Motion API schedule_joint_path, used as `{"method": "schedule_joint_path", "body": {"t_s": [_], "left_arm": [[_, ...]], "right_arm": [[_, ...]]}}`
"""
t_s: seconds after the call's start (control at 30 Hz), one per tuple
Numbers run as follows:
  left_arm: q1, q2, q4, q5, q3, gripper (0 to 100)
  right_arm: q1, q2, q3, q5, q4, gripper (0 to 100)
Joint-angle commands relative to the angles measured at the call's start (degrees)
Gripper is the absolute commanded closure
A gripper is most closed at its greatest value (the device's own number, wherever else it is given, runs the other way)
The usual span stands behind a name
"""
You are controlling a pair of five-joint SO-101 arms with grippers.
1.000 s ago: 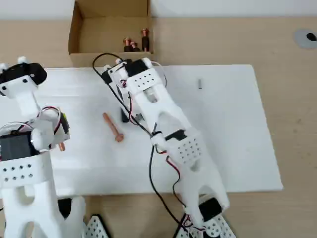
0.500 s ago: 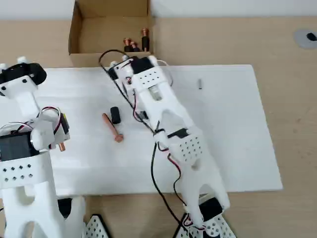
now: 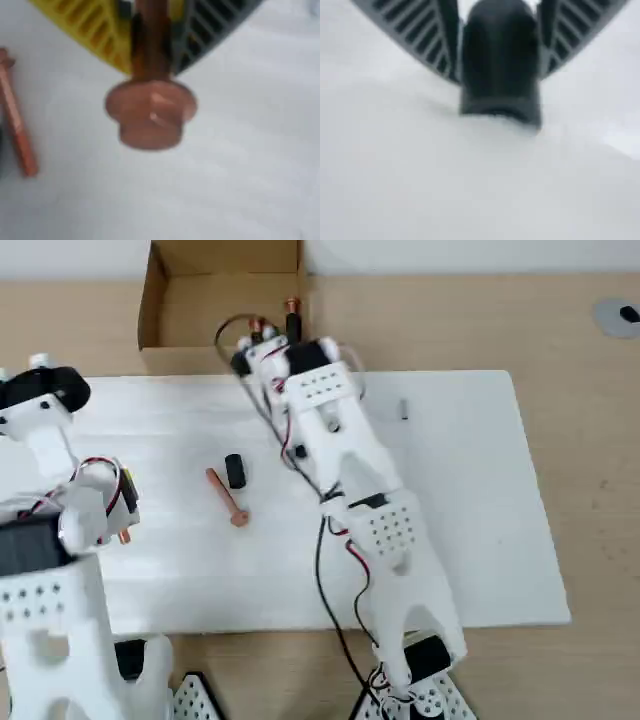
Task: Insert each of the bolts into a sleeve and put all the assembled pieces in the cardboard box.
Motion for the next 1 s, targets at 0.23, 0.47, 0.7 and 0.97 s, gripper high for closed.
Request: {"method": "schedule_joint_path", "body": {"t_s": [0.23, 0.47, 0.7, 0.97], "left_arm": [[0.79, -32.22, -10.2, 0.7, 4.04, 99], [0.44, -49.1, -32.09, 0.7, 22.86, 99], [0.88, -51.91, -48.26, 0.79, 35.16, 99], [10.9, -51.3, -50.2, 0.79, 39.21, 99]], "right_arm": [[-6.55, -44.0, 5.32, 0.35, 0.62, 98.8], [-10.86, -71.52, 27.38, 0.44, 0.62, 98.8], [-10.68, -89.71, 61.05, 0.53, -12.22, 98.8], [-13.32, -98.77, 94.55, 1.14, -44.13, 98.8]]}}
